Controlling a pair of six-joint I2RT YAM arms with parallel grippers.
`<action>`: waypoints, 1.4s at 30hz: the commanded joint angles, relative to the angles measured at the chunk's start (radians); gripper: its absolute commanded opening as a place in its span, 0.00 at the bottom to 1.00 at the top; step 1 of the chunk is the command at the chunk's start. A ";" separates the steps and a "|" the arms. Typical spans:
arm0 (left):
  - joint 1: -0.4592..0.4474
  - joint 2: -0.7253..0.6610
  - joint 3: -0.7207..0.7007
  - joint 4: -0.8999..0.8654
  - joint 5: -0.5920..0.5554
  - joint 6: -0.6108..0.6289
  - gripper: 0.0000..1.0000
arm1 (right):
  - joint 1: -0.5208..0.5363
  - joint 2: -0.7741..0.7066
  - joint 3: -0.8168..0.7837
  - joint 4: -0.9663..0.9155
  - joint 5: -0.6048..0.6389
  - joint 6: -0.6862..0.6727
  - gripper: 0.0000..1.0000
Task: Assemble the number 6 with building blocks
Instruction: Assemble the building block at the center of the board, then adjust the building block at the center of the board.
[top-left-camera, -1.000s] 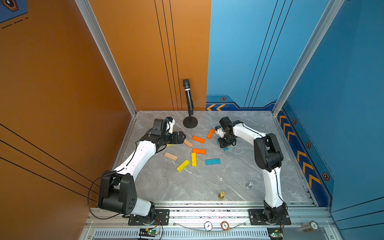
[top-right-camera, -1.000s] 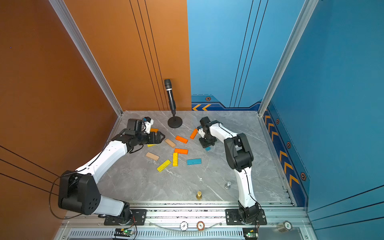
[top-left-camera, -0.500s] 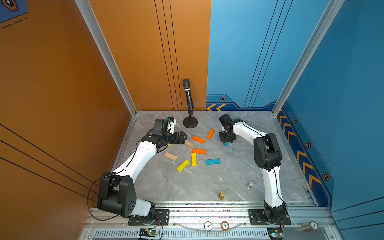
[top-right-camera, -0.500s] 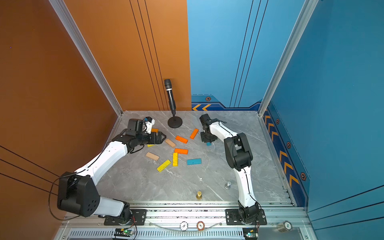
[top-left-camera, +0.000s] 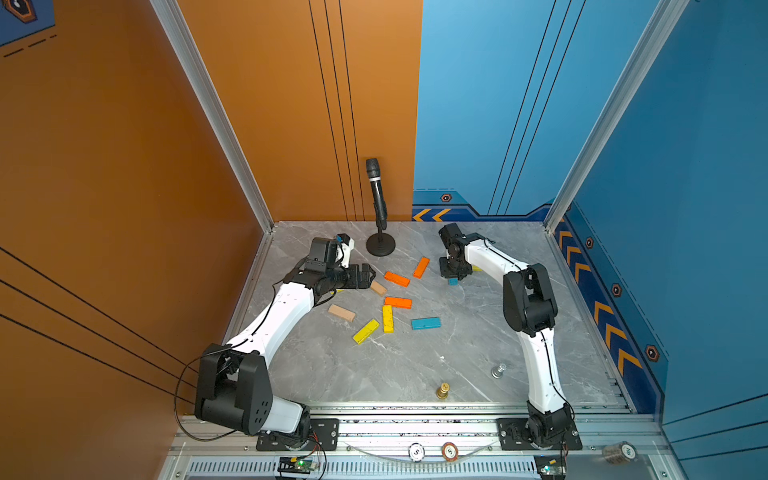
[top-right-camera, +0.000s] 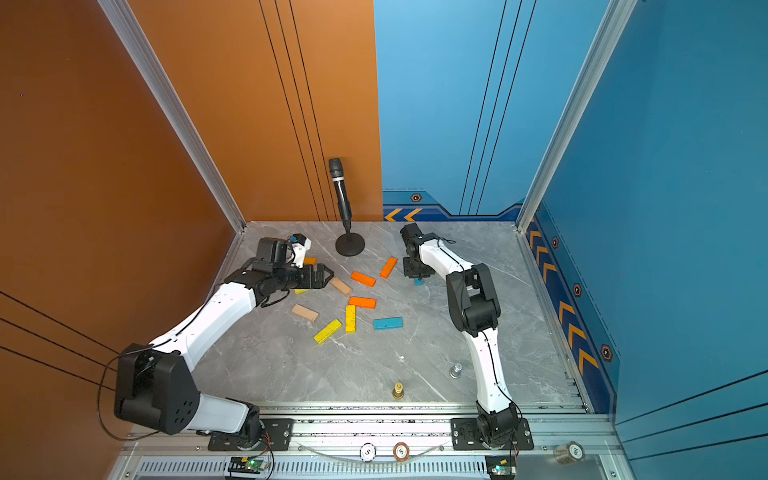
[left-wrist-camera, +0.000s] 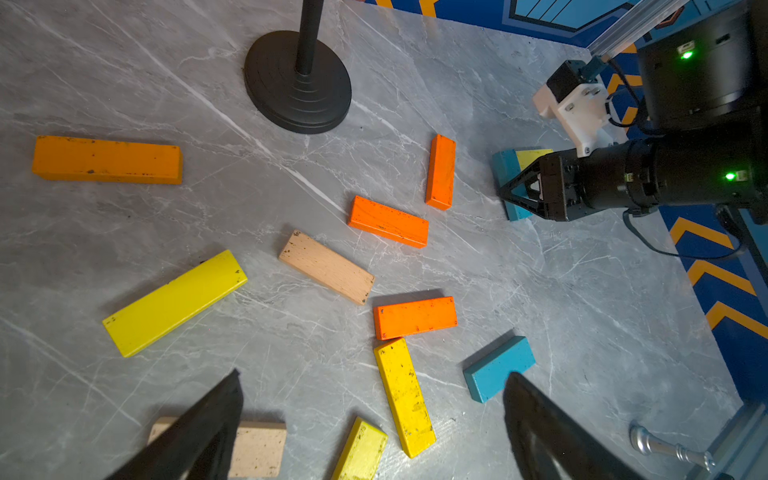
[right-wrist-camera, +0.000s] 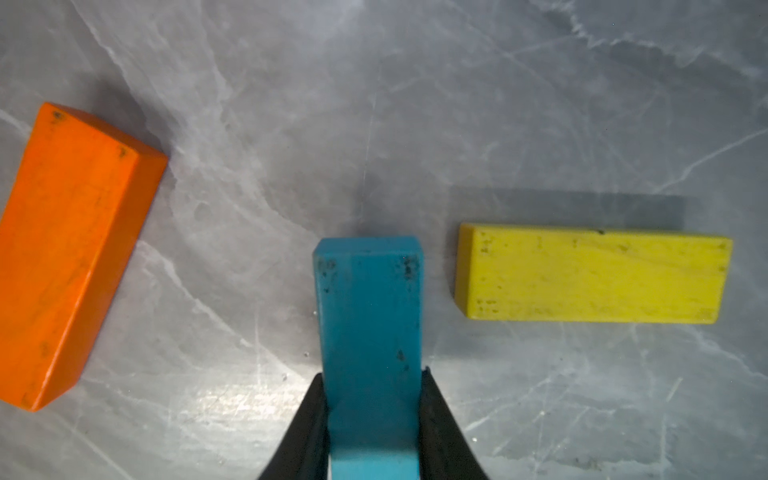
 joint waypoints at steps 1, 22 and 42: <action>-0.007 -0.006 -0.002 0.009 0.010 0.009 0.98 | -0.004 0.021 0.025 -0.039 0.038 0.031 0.30; -0.010 0.000 0.001 0.007 0.014 0.009 0.98 | -0.022 -0.117 0.071 -0.095 0.059 0.027 0.55; -0.152 0.040 0.013 -0.051 -0.172 0.045 0.98 | -0.288 -0.195 -0.153 0.097 -0.216 0.077 0.58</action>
